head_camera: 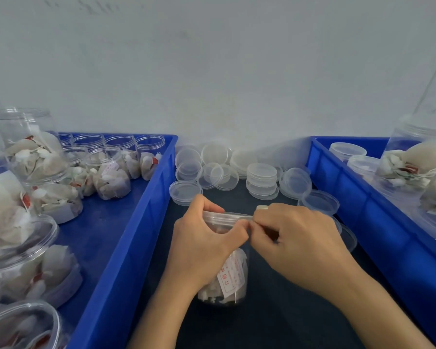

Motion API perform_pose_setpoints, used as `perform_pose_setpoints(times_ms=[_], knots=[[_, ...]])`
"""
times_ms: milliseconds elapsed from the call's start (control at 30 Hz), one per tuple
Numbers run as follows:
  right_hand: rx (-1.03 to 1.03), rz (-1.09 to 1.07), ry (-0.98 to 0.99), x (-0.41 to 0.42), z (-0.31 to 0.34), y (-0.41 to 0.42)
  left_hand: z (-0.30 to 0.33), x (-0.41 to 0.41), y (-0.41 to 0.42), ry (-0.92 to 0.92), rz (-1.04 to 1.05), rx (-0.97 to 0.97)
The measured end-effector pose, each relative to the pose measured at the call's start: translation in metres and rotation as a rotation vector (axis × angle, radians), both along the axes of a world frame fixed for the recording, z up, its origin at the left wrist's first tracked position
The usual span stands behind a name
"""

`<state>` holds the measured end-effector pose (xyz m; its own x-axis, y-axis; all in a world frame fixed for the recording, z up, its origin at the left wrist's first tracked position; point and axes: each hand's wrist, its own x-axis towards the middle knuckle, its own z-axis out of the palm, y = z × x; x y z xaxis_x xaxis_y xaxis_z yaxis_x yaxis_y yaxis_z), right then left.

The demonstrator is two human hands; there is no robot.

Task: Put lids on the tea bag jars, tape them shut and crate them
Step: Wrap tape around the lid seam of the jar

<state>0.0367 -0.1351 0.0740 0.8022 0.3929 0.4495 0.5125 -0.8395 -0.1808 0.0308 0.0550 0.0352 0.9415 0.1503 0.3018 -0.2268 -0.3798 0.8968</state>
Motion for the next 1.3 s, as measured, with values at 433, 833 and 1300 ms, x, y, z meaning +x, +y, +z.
perform_pose_setpoints(times_ms=[433,833,1300], knots=[[0.086,-0.364,0.185,0.039,-0.021,-0.057,0.000,-0.007,0.006,-0.006,0.002,-0.106],[0.091,-0.018,0.374,0.024,-0.031,-0.025,-0.021,0.009,0.005,-0.189,0.057,0.038],[0.482,0.138,0.587,0.002,-0.038,-0.036,-0.022,-0.022,-0.040,-0.706,0.306,0.604]])
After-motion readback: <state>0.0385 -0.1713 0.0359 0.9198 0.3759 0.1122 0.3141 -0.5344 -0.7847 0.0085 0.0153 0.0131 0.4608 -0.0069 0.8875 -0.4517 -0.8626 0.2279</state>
